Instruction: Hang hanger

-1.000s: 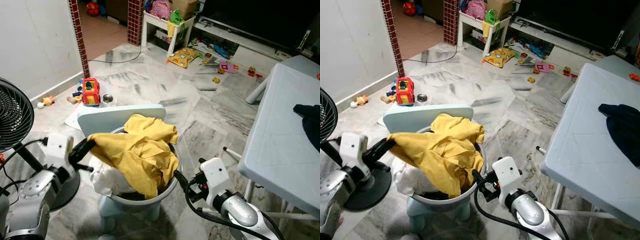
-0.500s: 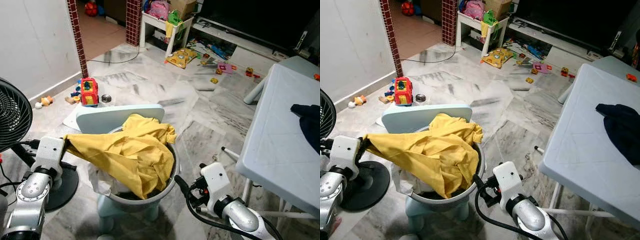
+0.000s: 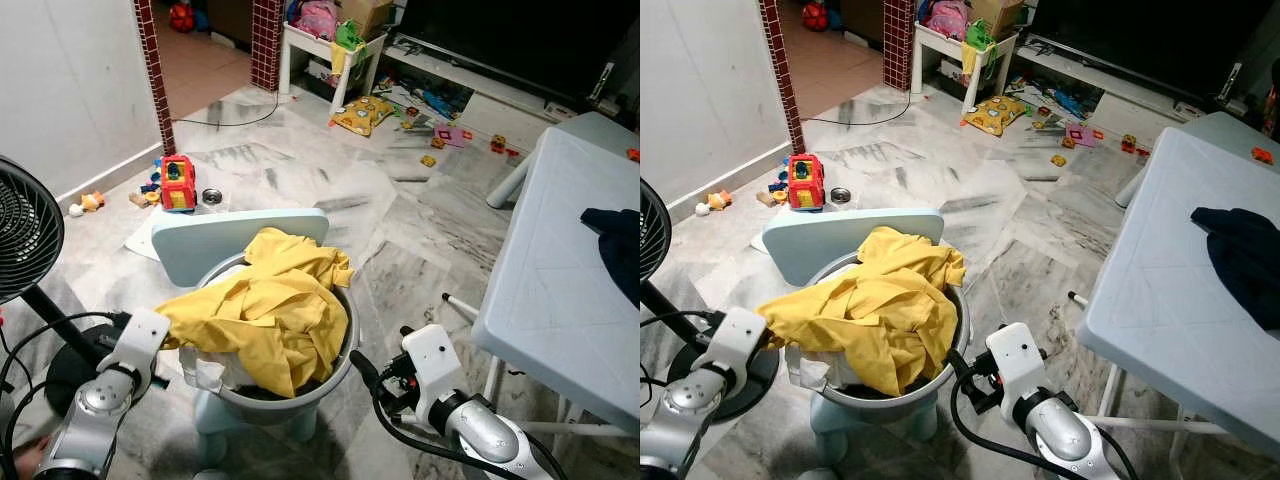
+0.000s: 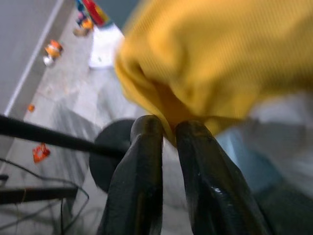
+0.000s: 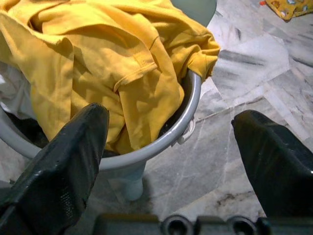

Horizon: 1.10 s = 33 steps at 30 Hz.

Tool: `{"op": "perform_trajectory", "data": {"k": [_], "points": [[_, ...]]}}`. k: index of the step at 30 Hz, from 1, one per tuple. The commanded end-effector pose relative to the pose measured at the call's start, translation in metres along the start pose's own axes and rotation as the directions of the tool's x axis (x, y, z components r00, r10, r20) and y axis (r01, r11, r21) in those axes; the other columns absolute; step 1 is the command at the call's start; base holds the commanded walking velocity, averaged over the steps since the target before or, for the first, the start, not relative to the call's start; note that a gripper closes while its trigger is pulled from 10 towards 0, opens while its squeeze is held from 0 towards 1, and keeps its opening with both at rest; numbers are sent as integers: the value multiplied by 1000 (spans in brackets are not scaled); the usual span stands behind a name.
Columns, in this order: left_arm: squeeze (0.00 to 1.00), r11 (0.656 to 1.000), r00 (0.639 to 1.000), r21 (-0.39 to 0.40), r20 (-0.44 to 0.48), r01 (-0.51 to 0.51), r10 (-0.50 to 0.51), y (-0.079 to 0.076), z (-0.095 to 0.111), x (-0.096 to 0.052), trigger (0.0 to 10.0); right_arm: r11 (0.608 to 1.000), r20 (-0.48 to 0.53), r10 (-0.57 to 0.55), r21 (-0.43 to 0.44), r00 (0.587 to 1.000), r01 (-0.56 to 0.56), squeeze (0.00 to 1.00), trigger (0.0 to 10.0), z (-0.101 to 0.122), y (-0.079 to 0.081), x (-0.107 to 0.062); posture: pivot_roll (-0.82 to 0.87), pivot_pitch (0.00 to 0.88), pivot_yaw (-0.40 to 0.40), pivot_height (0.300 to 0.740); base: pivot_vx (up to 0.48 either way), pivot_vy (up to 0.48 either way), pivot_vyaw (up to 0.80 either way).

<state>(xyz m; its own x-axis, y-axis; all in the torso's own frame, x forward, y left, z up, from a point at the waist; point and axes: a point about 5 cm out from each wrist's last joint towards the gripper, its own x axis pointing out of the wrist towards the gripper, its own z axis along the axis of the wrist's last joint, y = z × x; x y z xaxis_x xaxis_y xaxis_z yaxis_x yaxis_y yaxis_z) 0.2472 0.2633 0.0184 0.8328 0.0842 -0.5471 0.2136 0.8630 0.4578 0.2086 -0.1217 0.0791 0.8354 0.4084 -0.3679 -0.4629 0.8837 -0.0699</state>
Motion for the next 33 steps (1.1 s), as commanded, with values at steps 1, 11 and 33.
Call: {"op": "perform_trajectory", "data": {"k": [1, 11, 33], "points": [[1000, 999, 1000, 47, -19, 26, -25, -5, -5, -3, 10000, 1000, -1, -16, -10, 1000, 16, 0, 10000, 1, -4, -3, 136, 110, -160, 740, 0, 0, 0], [1000, 941, 957, 338, 281, -26, -75, 2, 30, -7, 10000, 1000, -1, -11, -19, 1000, 11, 0, 10000, 1, -5, 0, 147, 104, -166, 740, 0, 0, 0], [1000, 839, 693, 450, 498, 307, -521, -40, 119, -16, 10000, 999, -18, -33, -28, 999, 33, 0, 10000, -1, -9, -7, 114, 108, -145, 740, 0, 0, 0]]}}
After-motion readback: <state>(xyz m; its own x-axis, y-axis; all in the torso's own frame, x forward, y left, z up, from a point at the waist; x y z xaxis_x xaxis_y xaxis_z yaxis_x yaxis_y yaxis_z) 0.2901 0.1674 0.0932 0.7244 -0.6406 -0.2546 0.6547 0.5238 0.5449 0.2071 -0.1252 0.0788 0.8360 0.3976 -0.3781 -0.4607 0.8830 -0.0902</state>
